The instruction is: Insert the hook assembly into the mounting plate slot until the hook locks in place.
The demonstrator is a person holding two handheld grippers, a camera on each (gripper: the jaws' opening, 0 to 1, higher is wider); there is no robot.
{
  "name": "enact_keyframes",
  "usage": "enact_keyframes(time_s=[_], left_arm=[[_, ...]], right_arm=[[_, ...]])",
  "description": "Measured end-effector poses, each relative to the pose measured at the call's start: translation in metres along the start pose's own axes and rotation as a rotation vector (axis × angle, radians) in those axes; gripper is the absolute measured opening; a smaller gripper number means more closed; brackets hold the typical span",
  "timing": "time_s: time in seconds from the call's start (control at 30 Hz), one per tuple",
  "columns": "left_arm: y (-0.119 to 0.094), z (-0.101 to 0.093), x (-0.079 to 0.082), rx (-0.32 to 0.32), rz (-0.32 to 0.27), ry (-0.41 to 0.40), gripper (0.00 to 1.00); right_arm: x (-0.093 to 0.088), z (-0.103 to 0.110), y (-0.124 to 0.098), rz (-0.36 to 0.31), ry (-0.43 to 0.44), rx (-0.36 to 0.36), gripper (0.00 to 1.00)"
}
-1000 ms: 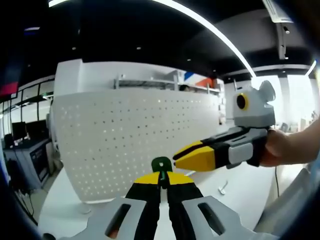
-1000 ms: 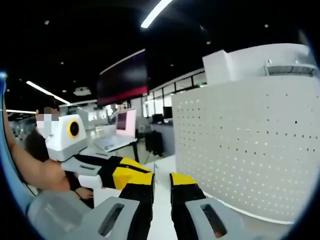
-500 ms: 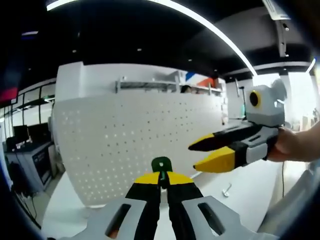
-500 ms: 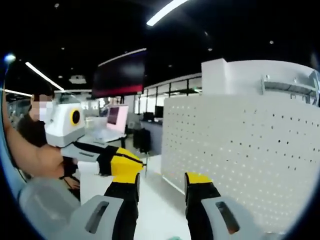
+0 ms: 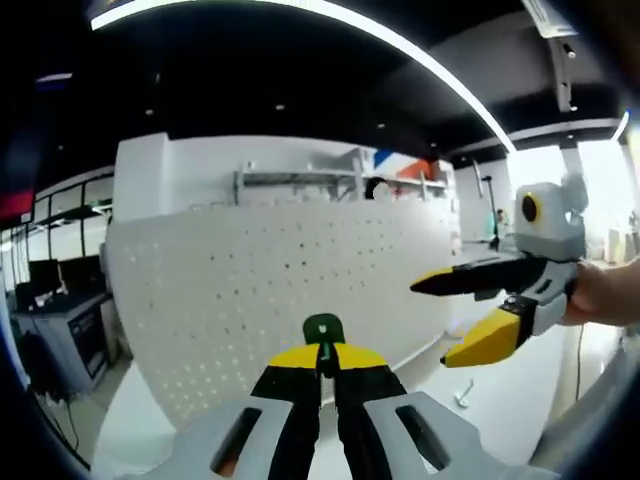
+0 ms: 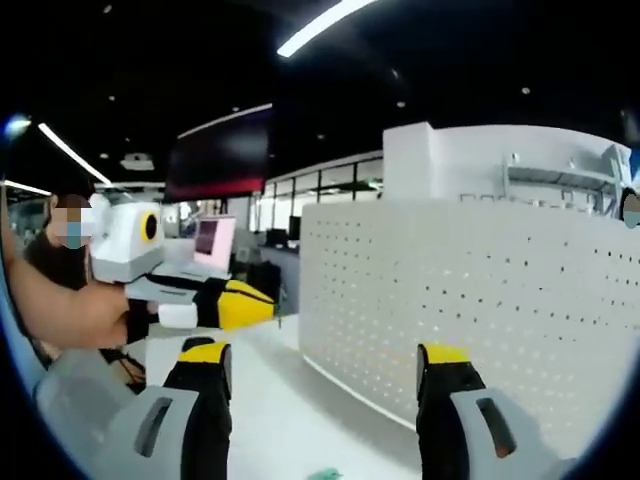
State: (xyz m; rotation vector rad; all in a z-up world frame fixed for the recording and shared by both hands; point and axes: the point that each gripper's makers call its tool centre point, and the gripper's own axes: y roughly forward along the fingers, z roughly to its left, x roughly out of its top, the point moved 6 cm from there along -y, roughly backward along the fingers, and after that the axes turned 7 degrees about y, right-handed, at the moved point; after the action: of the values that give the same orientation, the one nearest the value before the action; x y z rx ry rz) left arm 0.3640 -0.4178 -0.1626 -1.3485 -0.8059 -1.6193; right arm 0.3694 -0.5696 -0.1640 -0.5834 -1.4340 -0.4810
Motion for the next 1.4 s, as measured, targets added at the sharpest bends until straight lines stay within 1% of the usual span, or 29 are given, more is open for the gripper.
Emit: enact_keyframes(time_s=[0.1,0.2,0.4,0.6,0.9,1.17,1.4], left_arm=[[0.005,0.004,0.007,0.014,-0.013,0.005,0.04],[0.010,0.008,0.013,0.027,-0.019,0.011,0.04],[0.017,0.022,0.025,0.061,-0.033,0.020,0.04],[0.026,0.042,0.038,0.101,-0.044,0.041,0.04],[0.044,0.071,0.048,0.157,-0.044,0.065,0.04],[0.056,0.090,0.055,0.201,-0.048,0.079,0.04],[0.070,0.105,0.057,0.245,-0.035,0.093,0.04]], right_arm=[[0.003,-0.001,-0.002,-0.010,-0.008,-0.006,0.80],[0.003,-0.002,-0.002,0.005,-0.012,-0.007,0.80],[0.004,-0.003,-0.004,-0.001,-0.012,-0.010,0.80],[0.005,-0.008,-0.006,-0.005,-0.008,-0.018,0.80],[0.009,-0.016,-0.010,-0.013,-0.009,-0.040,0.79],[0.008,-0.023,-0.012,-0.010,-0.007,-0.054,0.79],[0.009,-0.029,-0.013,-0.010,-0.007,-0.068,0.79]])
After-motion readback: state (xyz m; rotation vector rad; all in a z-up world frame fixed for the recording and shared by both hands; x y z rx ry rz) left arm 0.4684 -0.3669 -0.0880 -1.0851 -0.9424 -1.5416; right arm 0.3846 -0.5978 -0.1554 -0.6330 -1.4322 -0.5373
